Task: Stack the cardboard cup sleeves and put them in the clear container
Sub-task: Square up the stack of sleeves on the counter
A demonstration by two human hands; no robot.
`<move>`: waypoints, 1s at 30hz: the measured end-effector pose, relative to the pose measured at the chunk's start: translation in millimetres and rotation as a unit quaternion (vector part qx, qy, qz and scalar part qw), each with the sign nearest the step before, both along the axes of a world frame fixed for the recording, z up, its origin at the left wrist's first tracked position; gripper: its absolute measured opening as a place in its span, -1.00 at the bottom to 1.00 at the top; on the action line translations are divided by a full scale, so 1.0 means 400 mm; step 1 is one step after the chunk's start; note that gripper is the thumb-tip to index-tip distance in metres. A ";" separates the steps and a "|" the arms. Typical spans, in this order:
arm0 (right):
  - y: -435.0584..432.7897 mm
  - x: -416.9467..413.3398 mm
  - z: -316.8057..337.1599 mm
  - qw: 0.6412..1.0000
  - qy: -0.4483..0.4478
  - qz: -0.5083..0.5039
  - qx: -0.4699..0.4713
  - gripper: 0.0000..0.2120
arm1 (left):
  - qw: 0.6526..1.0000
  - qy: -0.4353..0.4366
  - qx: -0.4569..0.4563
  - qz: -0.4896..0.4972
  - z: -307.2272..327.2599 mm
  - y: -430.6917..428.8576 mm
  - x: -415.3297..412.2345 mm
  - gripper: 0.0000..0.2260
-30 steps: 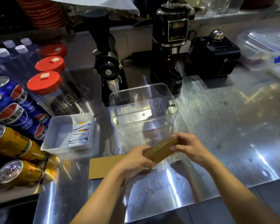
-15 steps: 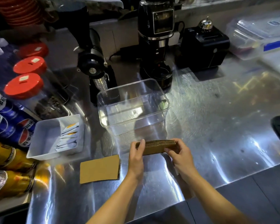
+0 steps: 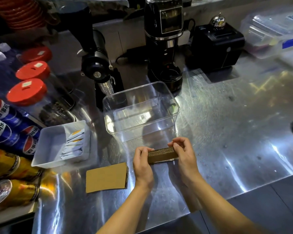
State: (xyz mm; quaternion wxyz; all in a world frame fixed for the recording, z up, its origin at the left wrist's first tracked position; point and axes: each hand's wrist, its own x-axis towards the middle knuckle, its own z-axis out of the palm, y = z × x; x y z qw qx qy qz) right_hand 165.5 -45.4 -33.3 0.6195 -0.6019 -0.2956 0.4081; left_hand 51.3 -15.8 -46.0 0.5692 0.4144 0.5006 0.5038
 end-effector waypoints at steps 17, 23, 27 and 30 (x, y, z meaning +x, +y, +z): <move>-0.032 -0.011 -0.046 0.990 -0.120 0.034 -0.059 -0.84 | 0.994 0.040 -0.038 -0.093 0.000 -0.016 -0.042 -0.82; -0.034 -0.006 -0.035 0.986 -0.149 0.036 -0.064 -0.81 | 0.976 0.178 0.032 -0.125 -0.001 -0.058 -0.099 -0.59; -0.037 -0.005 -0.033 0.980 -0.180 0.040 -0.072 -0.80 | 0.970 0.214 0.041 -0.106 0.000 -0.062 -0.106 -0.66; -0.038 -0.006 -0.030 0.978 -0.187 0.045 -0.074 -0.78 | 0.964 0.242 0.060 -0.091 -0.006 -0.056 -0.101 -0.78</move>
